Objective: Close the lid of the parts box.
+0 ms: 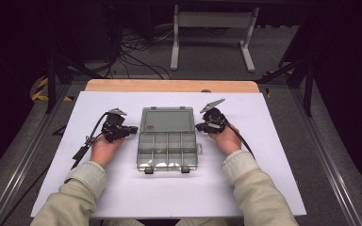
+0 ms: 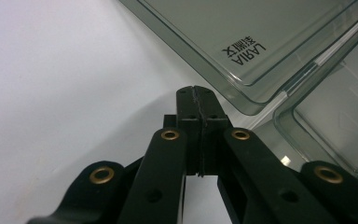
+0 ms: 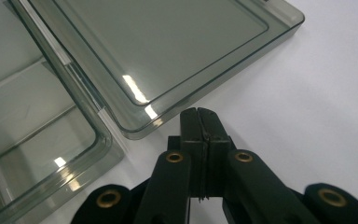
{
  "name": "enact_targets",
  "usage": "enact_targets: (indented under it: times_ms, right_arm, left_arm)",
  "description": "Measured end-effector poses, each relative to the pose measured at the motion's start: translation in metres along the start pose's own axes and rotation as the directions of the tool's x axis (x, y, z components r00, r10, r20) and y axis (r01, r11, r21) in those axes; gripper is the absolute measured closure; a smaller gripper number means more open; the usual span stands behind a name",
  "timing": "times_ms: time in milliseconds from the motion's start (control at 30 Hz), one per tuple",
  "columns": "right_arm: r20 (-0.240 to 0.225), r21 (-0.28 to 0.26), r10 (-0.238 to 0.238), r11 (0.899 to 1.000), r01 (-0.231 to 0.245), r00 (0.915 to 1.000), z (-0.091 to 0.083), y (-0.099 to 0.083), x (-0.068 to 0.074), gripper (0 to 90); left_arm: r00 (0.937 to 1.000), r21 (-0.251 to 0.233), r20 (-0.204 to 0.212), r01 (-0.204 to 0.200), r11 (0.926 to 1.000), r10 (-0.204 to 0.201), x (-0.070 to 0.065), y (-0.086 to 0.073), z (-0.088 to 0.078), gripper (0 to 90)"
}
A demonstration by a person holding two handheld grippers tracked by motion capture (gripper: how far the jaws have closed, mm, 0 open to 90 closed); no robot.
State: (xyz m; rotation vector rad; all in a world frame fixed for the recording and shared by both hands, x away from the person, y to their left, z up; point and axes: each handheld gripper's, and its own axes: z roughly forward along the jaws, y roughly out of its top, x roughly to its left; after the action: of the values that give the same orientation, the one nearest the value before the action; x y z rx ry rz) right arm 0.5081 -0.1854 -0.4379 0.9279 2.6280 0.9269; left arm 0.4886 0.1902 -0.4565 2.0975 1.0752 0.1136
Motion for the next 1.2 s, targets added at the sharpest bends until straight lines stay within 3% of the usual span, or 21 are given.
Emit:
enact_targets:
  times_ms: [433,533,833,1000,1200]
  right_arm:
    - [-0.005,0.014,-0.003,1.000,0.003,1.0000,0.0036,-0.0007,0.0010,90.0]
    - [-0.005,0.014,-0.004,1.000,0.004,1.0000,0.0038,-0.0008,0.0012,90.0]
    - [-0.004,0.013,-0.001,1.000,0.001,1.0000,0.0043,-0.0006,0.0009,90.0]
    - [-0.009,0.003,0.000,1.000,0.000,1.0000,0.0054,-0.0004,0.0002,89.8]
    - [0.001,-0.001,-0.002,1.000,0.002,1.0000,0.0074,0.0015,-0.0008,89.8]
  left_arm:
    - [0.9997,0.009,0.025,-0.006,0.9999,0.006,-0.0015,-0.0005,0.0056,89.9]
    - [0.9993,0.012,0.037,0.008,0.9999,-0.009,-0.0006,-0.0008,0.0057,90.0]
    - [0.9994,0.010,0.033,0.007,0.9999,-0.007,-0.0003,-0.0002,0.0066,90.0]
    - [0.9998,0.041,0.019,-0.005,0.9991,0.004,-0.0021,0.0053,0.0076,89.9]
    - [0.9999,0.031,0.016,-0.003,0.9995,0.003,-0.0019,0.0067,0.0101,89.9]
